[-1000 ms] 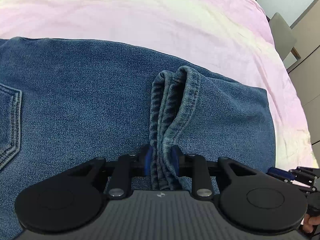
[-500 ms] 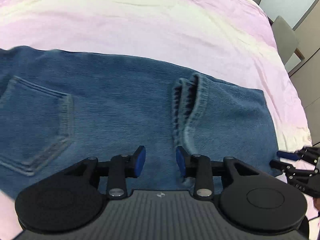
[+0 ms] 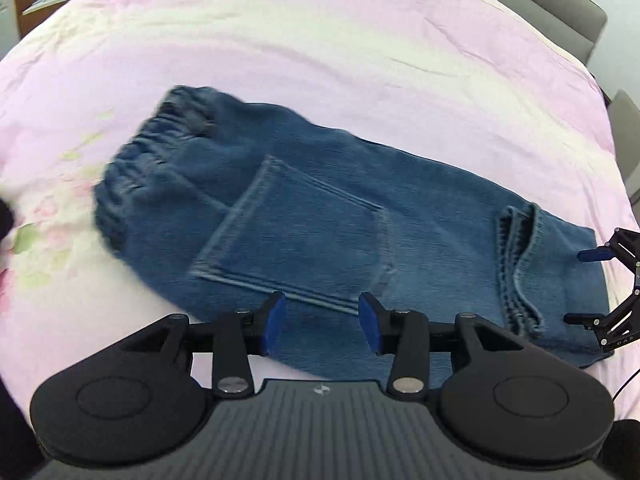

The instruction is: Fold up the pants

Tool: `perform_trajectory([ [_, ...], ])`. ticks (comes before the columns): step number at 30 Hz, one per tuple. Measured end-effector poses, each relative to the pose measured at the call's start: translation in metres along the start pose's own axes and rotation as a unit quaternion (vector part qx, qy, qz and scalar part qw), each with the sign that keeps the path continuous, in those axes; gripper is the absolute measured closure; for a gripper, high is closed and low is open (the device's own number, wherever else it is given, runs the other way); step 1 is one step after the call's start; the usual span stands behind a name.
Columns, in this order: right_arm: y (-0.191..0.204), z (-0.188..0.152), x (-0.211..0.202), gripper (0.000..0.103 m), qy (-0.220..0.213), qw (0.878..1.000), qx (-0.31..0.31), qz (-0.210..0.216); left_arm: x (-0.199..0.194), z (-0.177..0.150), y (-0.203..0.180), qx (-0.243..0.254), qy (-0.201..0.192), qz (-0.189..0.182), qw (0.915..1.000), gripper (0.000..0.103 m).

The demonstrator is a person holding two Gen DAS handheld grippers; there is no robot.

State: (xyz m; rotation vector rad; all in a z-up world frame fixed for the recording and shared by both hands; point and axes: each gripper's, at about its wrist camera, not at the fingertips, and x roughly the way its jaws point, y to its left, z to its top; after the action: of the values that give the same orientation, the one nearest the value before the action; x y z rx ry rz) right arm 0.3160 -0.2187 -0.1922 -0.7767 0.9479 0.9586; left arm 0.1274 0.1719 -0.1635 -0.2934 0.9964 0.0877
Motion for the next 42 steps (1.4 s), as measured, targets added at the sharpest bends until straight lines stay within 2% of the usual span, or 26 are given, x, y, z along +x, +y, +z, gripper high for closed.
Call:
perform_trajectory([
  [5, 0.01, 0.041, 0.028, 0.016, 0.003, 0.997, -0.069, 0.038, -0.008, -0.001, 0.041, -0.045, -0.005, 0.013, 0.9989, 0.053],
  [8, 0.013, 0.062, 0.042, 0.016, 0.002, 0.995, -0.082, 0.055, -0.009, -0.004, 0.064, -0.081, -0.009, 0.018, 0.9965, 0.042],
  [10, 0.017, 0.07, 0.052, 0.014, 0.02, 0.993, -0.104, 0.061, -0.01, -0.006, 0.078, -0.115, -0.016, 0.01, 0.9931, 0.038],
  [12, 0.015, 0.077, 0.06, 0.013, 0.032, 0.992, -0.1, 0.072, -0.008, -0.008, 0.095, -0.16, -0.021, -0.008, 0.9869, 0.032],
  [15, 0.014, 0.081, 0.064, 0.012, 0.042, 0.991, -0.102, 0.075, -0.002, -0.011, 0.112, -0.221, -0.031, -0.024, 0.9745, 0.03],
  [19, 0.015, 0.092, 0.075, 0.011, 0.067, 0.989, -0.104, 0.075, 0.011, -0.014, 0.129, -0.268, -0.054, -0.014, 0.9617, 0.027],
  [24, 0.016, 0.104, 0.086, 0.01, 0.088, 0.987, -0.104, 0.08, 0.034, -0.011, 0.146, -0.321, -0.067, -0.047, 0.9436, 0.023],
  [28, 0.015, 0.108, 0.089, 0.01, 0.094, 0.987, -0.104, 0.083, 0.054, -0.002, 0.144, -0.317, -0.077, -0.042, 0.9443, 0.025],
  [31, 0.014, 0.11, 0.092, 0.01, 0.096, 0.987, -0.102, 0.083, 0.056, 0.003, 0.139, -0.32, -0.076, -0.029, 0.9438, 0.033],
  [32, 0.014, 0.11, 0.092, 0.01, 0.095, 0.987, -0.101, 0.083, 0.055, 0.004, 0.135, -0.316, -0.077, -0.023, 0.9453, 0.039],
  [36, 0.014, 0.106, 0.089, 0.01, 0.086, 0.988, -0.099, 0.081, 0.038, 0.009, 0.119, -0.282, -0.095, -0.014, 0.9545, 0.05],
  [39, 0.014, 0.101, 0.085, 0.009, 0.075, 0.99, -0.096, 0.075, 0.02, 0.016, 0.108, -0.266, -0.112, -0.023, 0.9571, 0.052],
  [42, 0.017, 0.097, 0.082, 0.009, 0.069, 0.991, -0.093, 0.065, -0.004, 0.027, 0.088, -0.229, -0.135, -0.027, 0.9637, 0.053],
])
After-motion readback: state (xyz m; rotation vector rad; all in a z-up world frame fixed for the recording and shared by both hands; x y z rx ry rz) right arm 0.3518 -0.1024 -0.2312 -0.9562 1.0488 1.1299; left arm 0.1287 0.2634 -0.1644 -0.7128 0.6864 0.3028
